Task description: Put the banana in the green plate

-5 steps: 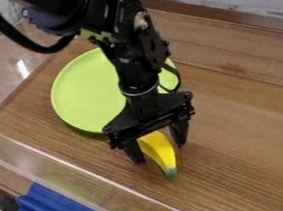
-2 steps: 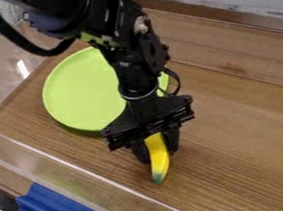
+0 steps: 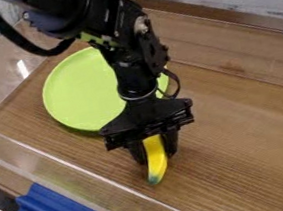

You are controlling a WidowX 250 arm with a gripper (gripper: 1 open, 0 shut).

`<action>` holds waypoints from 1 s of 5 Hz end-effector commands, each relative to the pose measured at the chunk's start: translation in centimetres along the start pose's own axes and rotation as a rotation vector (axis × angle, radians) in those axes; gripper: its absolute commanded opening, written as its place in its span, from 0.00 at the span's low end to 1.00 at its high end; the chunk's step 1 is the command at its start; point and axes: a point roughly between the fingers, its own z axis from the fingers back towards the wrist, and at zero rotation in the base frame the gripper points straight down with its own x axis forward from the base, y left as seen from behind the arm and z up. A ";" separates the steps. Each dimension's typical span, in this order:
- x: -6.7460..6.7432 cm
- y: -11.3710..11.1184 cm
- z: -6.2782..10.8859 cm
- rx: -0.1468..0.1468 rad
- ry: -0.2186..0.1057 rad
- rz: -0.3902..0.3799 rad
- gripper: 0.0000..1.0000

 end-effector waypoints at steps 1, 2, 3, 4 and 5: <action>0.5 -0.5 1.8 -0.012 -0.033 -0.035 0.00; 0.6 -0.4 3.1 -0.002 -0.038 -0.070 0.00; 1.2 -0.4 5.7 -0.003 -0.042 -0.110 0.00; 2.2 0.0 8.7 -0.007 -0.055 -0.132 0.00; 3.8 0.8 10.5 -0.026 -0.066 -0.170 0.00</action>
